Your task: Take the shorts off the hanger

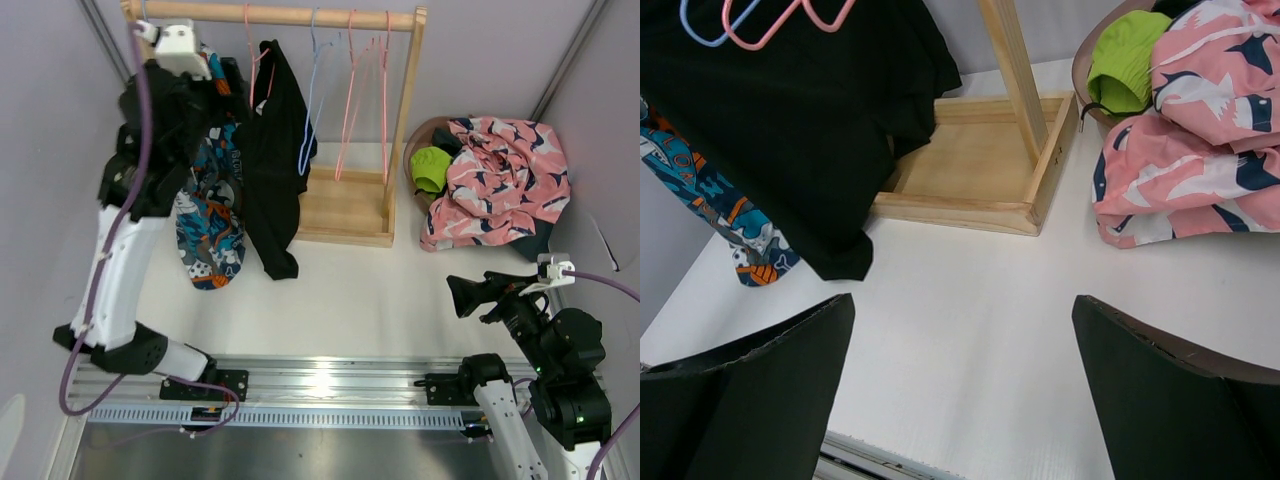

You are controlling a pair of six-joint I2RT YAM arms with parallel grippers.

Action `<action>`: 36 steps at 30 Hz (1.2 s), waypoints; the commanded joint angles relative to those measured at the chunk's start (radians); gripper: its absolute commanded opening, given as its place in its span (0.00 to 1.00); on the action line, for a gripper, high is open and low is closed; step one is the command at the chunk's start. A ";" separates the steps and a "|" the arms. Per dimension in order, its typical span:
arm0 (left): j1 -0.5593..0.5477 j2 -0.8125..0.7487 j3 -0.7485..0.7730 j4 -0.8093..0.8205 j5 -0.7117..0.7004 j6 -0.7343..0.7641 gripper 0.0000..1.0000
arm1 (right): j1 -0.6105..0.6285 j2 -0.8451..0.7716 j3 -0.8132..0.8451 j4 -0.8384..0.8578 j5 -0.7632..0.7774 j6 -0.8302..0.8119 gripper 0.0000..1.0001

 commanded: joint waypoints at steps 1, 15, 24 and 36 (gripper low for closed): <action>0.044 0.085 -0.030 0.002 0.118 -0.027 0.91 | -0.003 -0.008 0.003 0.031 0.005 -0.004 0.99; 0.078 0.188 -0.065 0.048 0.155 -0.014 0.83 | -0.003 0.001 0.000 0.033 0.009 -0.003 0.99; 0.081 0.229 -0.102 0.066 0.153 -0.011 0.60 | -0.003 0.007 0.000 0.033 0.011 -0.003 0.99; 0.084 0.228 -0.032 0.075 0.090 -0.005 0.00 | -0.006 0.008 -0.001 0.039 0.005 -0.004 1.00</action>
